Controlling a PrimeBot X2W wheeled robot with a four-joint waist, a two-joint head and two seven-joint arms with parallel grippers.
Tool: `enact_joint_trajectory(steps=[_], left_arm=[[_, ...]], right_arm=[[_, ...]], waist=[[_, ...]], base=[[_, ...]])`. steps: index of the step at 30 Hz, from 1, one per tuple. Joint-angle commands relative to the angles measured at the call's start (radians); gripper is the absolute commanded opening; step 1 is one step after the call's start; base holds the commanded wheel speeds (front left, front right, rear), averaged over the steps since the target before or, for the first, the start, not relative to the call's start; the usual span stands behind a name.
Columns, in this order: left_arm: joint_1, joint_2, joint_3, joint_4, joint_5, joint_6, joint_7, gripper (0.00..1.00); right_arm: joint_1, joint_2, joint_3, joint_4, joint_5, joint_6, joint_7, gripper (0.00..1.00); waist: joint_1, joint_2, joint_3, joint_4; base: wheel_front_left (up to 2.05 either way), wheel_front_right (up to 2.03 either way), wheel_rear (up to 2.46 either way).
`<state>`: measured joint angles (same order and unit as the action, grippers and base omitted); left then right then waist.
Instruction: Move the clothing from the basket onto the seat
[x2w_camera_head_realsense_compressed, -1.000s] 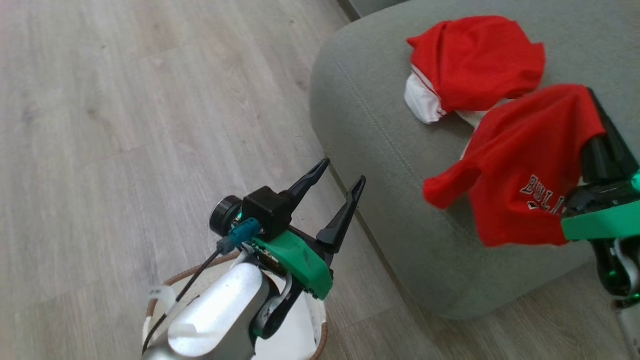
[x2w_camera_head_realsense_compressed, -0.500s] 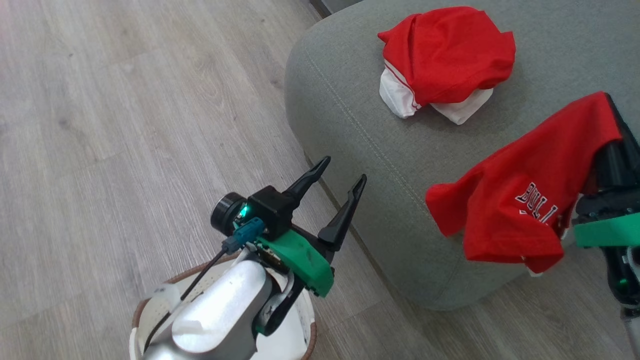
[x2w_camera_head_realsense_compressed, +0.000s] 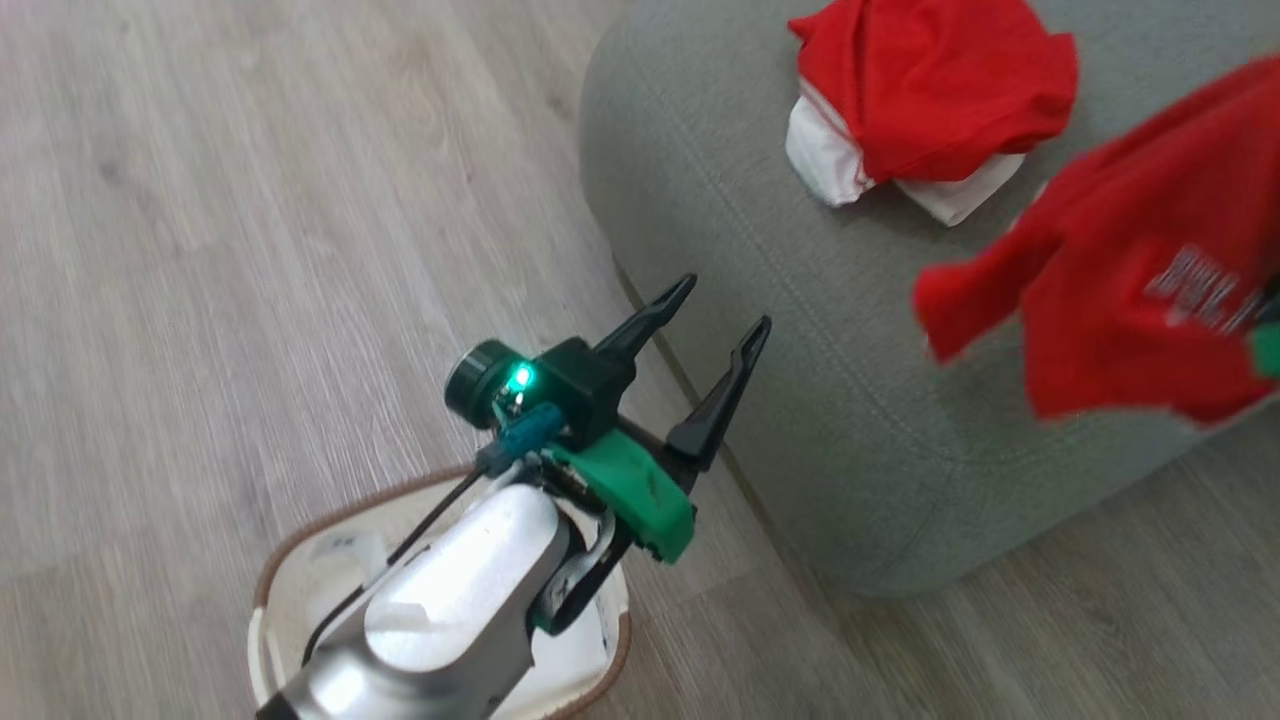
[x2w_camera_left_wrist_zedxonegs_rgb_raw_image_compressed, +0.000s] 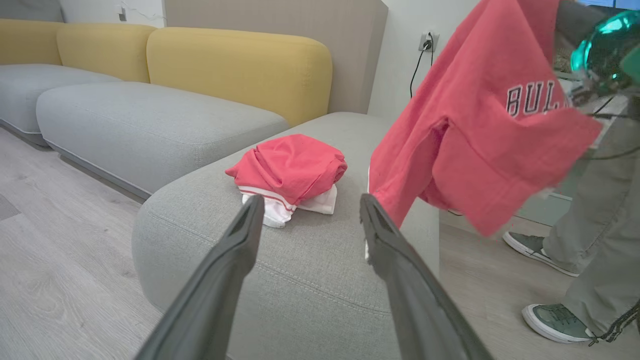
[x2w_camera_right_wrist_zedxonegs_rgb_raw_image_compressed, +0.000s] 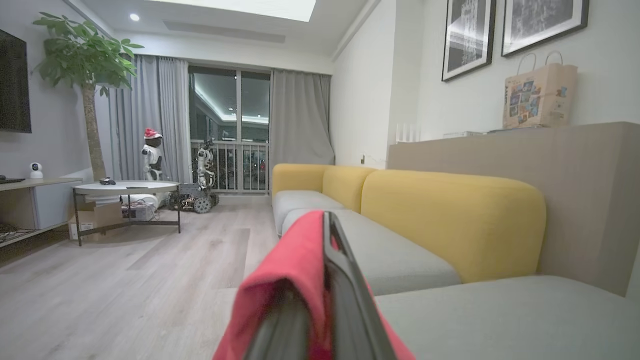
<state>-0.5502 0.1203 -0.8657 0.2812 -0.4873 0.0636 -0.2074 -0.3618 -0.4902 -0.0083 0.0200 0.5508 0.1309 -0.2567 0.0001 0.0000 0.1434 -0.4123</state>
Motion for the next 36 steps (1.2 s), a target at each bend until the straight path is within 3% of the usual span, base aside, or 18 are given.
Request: enact_joint_trajectory(steps=[1,13,22,29,36], left_arm=[[-0.061,-0.002,0.026,-0.027,0.010,0.008,0.004,1.00],[-0.194,-0.033,0.003,-0.003,0.063,0.035,0.040,1.00],[-0.274,-0.062,-0.039,0.040,0.079,0.045,0.027,1.00],[-0.309,-0.069,-0.069,0.068,0.065,0.067,0.003,1.00],[-0.318,-0.070,-0.102,0.059,0.027,0.096,-0.021,1.00]], right_arm=[[-0.049,-0.047,-0.006,-0.010,0.018,0.000,-0.005,0.00],[-0.343,-0.219,-0.010,0.259,0.181,0.000,-0.005,0.00],[-0.478,-0.319,0.051,0.403,0.200,0.000,-0.005,0.00],[-0.551,-0.371,0.154,0.536,0.175,0.000,-0.005,0.00],[-0.612,-0.429,0.382,0.740,0.206,0.000,0.008,0.00]], waist=[[-0.0001,0.0000,0.036,0.018],[-0.0001,0.0000,0.256,0.075],[-0.0001,0.0000,0.382,0.125],[-0.0001,0.0000,0.425,0.182],[-0.0001,0.0000,0.429,0.237]], base=[[0.00,0.00,0.00],[0.00,0.00,0.00],[0.00,0.00,0.00],[0.00,0.00,0.00],[0.00,0.00,0.00]])
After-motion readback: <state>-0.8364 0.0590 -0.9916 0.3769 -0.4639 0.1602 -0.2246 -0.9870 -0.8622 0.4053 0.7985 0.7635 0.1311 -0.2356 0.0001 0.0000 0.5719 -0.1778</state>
